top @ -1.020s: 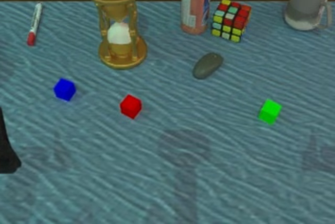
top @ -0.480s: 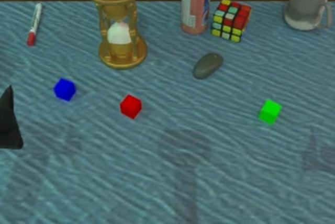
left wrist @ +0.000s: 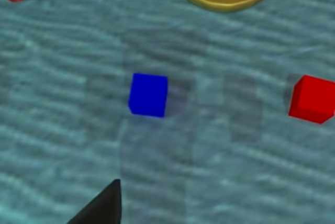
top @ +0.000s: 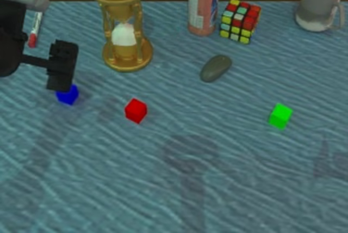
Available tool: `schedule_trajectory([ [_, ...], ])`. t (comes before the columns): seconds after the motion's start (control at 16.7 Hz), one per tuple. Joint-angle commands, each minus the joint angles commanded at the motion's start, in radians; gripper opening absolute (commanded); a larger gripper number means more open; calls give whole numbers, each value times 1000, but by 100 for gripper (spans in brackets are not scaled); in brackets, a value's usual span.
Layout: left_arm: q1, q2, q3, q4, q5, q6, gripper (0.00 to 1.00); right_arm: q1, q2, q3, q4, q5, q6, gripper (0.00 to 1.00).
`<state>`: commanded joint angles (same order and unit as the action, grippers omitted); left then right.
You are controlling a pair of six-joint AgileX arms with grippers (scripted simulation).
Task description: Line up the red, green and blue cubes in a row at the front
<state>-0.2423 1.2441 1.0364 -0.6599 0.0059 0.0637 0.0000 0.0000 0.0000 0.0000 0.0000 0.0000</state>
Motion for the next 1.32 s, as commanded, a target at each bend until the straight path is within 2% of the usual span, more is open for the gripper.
schedule_trajectory([
  [0.36,-112,645,516,-323,-2,34,100,0,0,0,0,0,0,100],
  [0.66,-177,995,818,-479,-2,52,100,0,0,0,0,0,0,100],
  [0.9,-198,1091,907,-519,-1,57,100,0,0,0,0,0,0,100],
  [1.32,-195,1105,877,-477,-1,60,100,0,0,0,0,0,0,100],
])
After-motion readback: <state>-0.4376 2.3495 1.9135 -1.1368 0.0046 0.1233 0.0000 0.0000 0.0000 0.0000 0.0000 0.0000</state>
